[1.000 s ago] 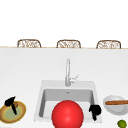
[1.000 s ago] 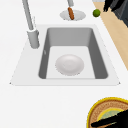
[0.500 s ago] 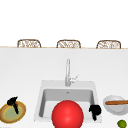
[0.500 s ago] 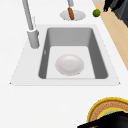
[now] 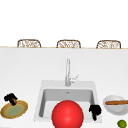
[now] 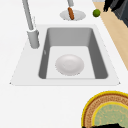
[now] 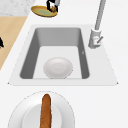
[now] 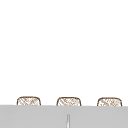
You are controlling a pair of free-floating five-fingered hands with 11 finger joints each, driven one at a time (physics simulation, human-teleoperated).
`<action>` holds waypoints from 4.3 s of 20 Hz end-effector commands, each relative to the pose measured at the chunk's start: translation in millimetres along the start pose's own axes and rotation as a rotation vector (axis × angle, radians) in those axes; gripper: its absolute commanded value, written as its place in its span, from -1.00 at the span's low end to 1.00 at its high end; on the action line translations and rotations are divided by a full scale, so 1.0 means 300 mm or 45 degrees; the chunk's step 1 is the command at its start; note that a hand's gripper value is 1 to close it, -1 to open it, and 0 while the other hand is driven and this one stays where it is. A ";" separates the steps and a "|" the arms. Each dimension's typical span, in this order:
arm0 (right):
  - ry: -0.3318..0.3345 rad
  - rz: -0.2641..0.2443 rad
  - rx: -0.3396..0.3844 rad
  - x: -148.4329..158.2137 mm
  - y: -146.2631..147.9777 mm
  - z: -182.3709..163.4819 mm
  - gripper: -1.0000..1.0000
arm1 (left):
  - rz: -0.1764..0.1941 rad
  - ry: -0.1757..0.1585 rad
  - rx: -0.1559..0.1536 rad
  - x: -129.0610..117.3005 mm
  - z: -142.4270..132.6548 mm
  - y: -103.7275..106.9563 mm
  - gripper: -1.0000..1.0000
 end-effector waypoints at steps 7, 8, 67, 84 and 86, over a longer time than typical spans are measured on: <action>0.000 0.000 0.000 0.000 0.000 0.000 0.00 | -0.055 -0.067 0.064 0.009 -0.016 0.077 1.00; 0.000 0.000 0.000 0.000 0.000 0.000 0.00 | -0.042 -0.072 0.065 0.028 -0.032 0.101 1.00; 0.000 0.000 0.000 0.000 0.000 0.000 0.00 | -0.076 0.075 -0.083 0.467 -1.057 -0.153 1.00; 0.000 0.000 0.000 0.000 0.000 0.000 0.00 | -0.098 0.118 -0.159 0.445 -1.337 -0.414 1.00; 0.000 0.000 0.000 0.000 0.000 0.000 0.00 | -0.099 0.129 -0.179 0.441 -1.362 -0.443 1.00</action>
